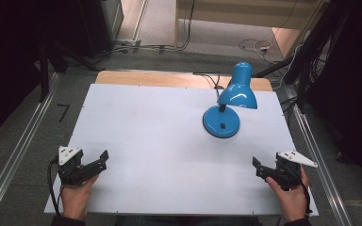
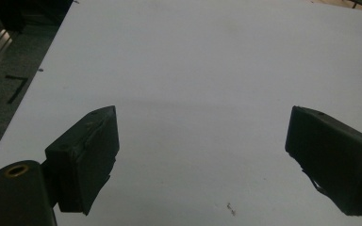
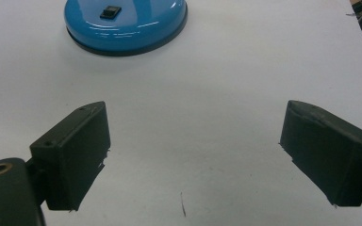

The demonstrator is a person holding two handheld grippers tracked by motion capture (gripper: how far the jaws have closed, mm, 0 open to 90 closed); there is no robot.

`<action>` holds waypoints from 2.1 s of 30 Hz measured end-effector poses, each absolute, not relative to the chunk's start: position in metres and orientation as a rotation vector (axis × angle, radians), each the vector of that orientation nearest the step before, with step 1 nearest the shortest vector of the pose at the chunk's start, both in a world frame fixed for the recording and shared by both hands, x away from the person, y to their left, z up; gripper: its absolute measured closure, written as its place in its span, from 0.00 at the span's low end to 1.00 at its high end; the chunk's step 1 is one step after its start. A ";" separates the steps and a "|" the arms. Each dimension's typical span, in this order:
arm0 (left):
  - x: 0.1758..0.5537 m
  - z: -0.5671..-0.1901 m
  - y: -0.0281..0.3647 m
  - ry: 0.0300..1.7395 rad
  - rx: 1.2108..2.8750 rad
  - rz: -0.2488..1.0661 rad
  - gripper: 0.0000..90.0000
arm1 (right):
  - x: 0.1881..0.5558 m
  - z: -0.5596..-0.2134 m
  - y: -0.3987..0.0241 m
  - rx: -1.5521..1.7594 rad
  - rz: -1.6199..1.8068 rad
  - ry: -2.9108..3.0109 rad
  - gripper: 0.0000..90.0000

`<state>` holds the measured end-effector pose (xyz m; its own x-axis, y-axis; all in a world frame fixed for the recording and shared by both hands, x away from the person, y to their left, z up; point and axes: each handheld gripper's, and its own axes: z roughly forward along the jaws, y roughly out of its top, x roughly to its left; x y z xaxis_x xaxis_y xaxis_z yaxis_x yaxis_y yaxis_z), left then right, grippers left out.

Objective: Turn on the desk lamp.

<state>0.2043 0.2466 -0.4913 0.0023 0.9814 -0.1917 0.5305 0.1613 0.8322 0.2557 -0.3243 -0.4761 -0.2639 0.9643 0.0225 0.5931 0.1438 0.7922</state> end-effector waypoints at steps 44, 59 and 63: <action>0.207 -0.493 0.245 1.633 1.485 0.696 0.12 | 0.289 -0.473 -0.291 1.456 1.056 1.938 0.71; 0.208 -0.494 0.245 1.630 1.488 0.684 0.12 | 0.301 -0.474 -0.270 1.413 1.068 1.975 0.97; 0.207 -0.493 0.244 1.622 1.496 0.687 0.12 | 0.305 -0.475 -0.264 1.413 1.085 1.989 0.97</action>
<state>0.2072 0.2436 -0.4929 0.0274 0.9803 -0.1957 0.5414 0.1500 0.8273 0.3050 -0.2640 -0.4747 -0.3613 0.9299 0.0684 0.5607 0.1580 0.8128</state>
